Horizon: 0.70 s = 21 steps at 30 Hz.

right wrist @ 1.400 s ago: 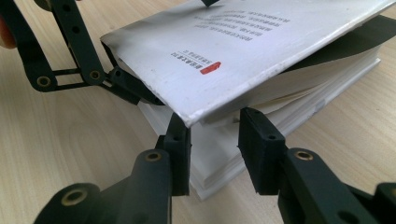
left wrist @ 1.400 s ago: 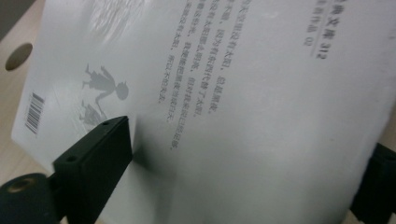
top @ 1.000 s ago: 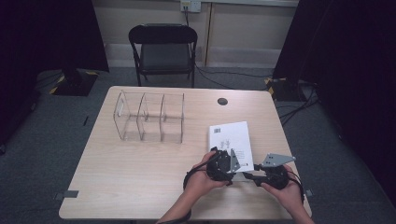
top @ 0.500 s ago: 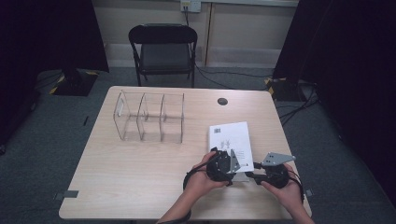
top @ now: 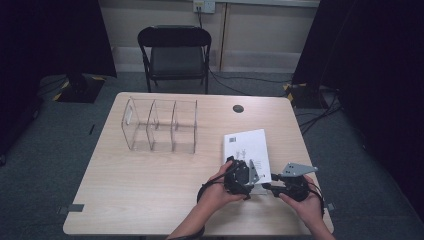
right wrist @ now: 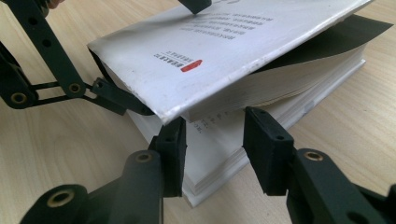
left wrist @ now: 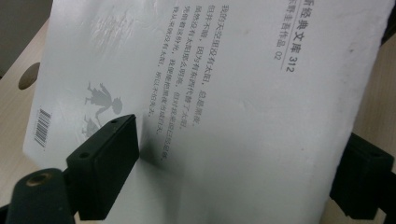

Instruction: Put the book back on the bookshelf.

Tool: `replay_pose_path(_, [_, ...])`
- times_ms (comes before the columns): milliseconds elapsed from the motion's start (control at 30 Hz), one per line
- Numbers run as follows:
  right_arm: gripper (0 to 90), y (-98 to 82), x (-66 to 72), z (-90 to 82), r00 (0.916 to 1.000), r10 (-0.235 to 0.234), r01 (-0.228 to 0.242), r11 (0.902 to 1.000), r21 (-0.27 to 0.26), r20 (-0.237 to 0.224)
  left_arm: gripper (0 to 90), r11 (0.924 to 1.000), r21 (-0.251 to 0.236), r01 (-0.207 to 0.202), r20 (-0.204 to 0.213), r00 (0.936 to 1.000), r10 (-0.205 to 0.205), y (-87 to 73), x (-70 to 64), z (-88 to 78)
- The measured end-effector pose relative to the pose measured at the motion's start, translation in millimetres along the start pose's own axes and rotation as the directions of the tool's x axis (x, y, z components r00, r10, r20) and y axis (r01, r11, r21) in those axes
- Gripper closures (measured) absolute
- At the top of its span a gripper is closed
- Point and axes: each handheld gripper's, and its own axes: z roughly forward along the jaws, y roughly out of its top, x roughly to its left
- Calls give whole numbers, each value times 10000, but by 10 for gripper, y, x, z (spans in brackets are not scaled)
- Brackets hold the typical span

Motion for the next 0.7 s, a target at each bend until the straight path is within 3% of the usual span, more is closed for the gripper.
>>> replay_pose_path(233, [600, 0, 3, -1, 10000, 58, -58, 10000, 22, 17, 16, 9997, 222, -121, 165, 9998, 118, 28, -17, 53])
replay_pose_path(333, [612, 1, 7, -1, 10000, 31, -31, 10000, 13, -23, 12, 10000, 87, 44, 259, 9997, -46, 26, 3, 59])
replay_pose_path(500, [612, -7, -5, 3, 10000, 22, -22, 10000, 26, -92, 0, 9996, -80, 283, 857, 9959, -276, 12, 79, 41])
replay_pose_path(567, [612, -5, -4, 1, 9999, 40, -40, 10000, -8, -95, 19, 10000, 12, 22, 768, 9970, -23, 10, 91, 37])
replay_pose_path(700, [613, -6, -2, 2, 10000, 16, -16, 10000, 28, -64, 43, 9998, -100, 147, 508, 9986, -142, 8, 89, 60])
